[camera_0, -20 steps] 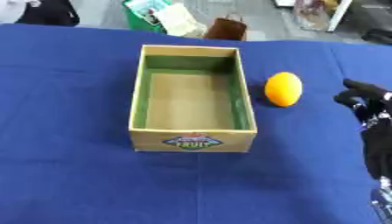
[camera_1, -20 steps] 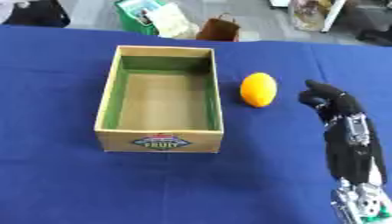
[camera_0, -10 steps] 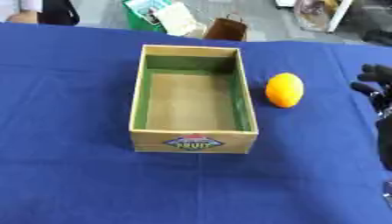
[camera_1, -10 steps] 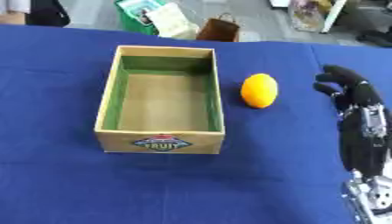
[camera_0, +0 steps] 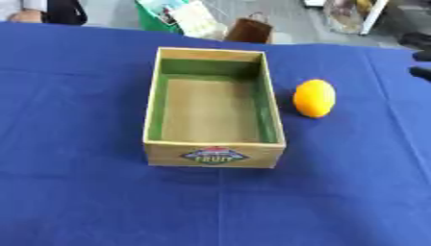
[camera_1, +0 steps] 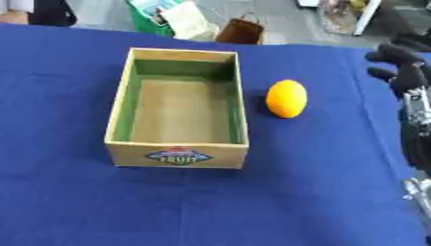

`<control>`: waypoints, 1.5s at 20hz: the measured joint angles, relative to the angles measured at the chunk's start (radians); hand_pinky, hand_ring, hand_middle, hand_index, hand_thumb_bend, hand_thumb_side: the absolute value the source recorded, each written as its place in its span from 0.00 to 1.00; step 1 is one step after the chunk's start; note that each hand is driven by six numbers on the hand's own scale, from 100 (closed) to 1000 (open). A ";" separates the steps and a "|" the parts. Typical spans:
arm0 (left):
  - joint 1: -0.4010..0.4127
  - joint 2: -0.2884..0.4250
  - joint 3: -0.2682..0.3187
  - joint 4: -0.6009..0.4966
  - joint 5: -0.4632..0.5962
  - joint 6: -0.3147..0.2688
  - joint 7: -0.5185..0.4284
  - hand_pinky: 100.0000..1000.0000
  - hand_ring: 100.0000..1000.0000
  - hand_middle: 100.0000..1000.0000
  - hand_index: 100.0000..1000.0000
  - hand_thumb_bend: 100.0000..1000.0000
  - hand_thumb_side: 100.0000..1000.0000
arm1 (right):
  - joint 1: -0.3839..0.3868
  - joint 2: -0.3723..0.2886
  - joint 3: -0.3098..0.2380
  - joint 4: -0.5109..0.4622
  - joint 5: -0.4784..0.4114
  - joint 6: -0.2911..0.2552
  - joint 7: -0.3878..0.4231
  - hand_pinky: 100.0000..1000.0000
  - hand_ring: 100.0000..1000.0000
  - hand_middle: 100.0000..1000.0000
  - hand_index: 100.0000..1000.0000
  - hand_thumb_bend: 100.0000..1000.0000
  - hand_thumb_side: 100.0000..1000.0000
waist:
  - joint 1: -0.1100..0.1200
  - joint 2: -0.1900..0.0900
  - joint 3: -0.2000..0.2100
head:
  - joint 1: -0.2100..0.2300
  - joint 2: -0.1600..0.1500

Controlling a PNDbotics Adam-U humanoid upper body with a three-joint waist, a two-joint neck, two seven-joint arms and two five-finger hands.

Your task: Pick up objects on the table and place them in the box.

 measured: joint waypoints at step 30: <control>0.003 0.000 -0.019 0.000 0.011 0.002 -0.028 0.45 0.36 0.40 0.51 0.00 0.75 | -0.357 -0.290 0.170 0.190 0.141 0.402 0.599 0.96 1.00 0.89 1.00 0.83 0.57 | 0.000 -0.005 0.034 | -0.034 0.000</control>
